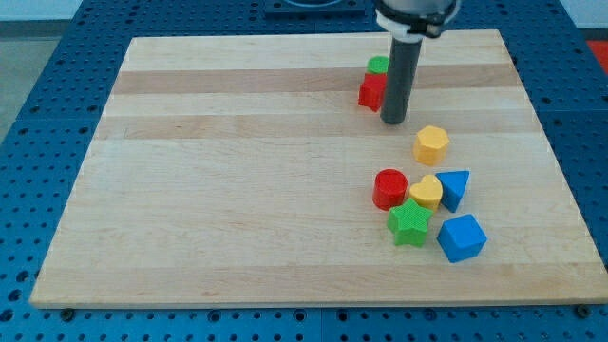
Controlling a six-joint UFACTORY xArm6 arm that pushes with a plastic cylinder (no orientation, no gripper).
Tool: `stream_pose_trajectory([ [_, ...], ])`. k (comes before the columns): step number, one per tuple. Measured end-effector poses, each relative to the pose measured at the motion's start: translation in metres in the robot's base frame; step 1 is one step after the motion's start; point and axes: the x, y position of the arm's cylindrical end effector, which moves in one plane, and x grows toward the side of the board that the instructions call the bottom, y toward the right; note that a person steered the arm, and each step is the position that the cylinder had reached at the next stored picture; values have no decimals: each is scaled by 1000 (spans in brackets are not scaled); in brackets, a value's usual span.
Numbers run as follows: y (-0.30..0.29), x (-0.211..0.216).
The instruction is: Place the green star to the left of the yellow hexagon
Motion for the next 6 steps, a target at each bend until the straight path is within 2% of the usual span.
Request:
stream_pose_trajectory([
  [1,-23,26],
  [2,-58,29],
  [4,-86,116],
  [6,-83,193],
])
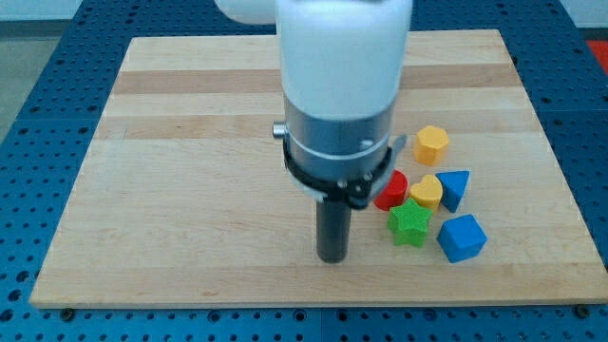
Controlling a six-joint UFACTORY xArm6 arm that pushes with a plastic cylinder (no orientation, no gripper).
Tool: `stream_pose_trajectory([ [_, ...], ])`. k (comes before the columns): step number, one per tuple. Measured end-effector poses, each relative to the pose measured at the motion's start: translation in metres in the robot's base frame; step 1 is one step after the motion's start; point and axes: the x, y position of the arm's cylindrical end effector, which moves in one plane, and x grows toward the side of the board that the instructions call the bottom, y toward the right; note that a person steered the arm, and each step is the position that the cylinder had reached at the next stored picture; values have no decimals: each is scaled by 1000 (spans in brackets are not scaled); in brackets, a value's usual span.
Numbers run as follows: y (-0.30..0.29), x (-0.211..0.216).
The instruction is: Place the green star to the left of the yellow hexagon
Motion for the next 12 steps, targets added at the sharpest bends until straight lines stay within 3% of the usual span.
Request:
stream_pose_trajectory([
  [3,77,9],
  [12,71,-106],
])
